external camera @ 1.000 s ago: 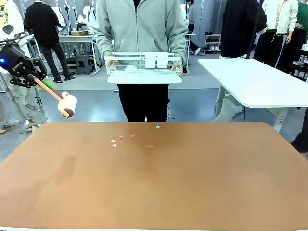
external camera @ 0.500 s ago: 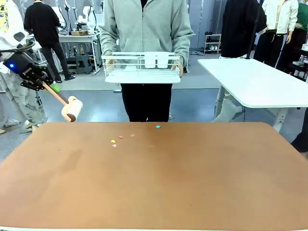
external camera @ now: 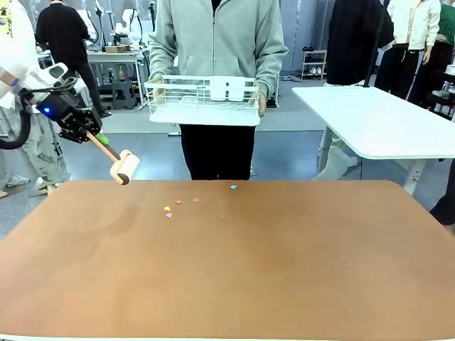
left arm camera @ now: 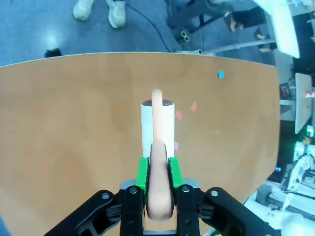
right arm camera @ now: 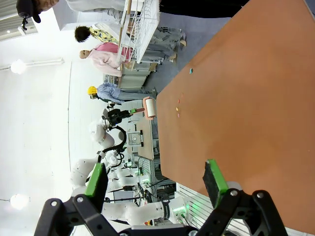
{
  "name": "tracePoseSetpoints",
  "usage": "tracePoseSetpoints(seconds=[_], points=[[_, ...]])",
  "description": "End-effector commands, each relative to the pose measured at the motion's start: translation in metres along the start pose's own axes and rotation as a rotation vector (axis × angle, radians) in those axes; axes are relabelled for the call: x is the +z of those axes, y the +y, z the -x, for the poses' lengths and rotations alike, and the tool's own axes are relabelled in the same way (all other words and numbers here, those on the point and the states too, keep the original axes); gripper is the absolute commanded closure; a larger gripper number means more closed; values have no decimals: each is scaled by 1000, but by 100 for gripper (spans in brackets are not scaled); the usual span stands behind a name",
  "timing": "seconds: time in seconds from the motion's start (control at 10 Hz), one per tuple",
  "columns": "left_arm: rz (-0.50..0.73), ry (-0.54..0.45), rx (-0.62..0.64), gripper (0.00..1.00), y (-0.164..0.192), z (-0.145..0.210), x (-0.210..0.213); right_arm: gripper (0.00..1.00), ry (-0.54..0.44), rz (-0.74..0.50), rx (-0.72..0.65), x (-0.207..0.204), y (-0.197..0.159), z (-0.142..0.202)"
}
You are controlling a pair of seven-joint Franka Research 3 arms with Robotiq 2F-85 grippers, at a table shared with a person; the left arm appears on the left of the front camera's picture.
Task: Clean the table.
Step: Clean the table with the Lint Roller when the human lifts the Dish drying rack.
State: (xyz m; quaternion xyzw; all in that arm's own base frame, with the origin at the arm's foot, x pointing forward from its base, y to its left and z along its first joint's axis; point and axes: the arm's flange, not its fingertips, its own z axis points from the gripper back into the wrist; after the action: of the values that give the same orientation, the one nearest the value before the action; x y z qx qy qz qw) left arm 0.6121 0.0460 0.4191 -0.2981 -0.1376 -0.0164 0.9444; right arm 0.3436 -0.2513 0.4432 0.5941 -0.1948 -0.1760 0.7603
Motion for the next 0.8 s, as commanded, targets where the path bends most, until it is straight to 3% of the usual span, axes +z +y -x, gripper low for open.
tracePoseSetpoints(seconds=[0.0,0.7], points=[[42,-27,27,78,6,-1,-12,0,-3,-14,9,0,2,4],[141,-19,106,78,35,13,-69,0,-3,-14,9,0,2,4]])
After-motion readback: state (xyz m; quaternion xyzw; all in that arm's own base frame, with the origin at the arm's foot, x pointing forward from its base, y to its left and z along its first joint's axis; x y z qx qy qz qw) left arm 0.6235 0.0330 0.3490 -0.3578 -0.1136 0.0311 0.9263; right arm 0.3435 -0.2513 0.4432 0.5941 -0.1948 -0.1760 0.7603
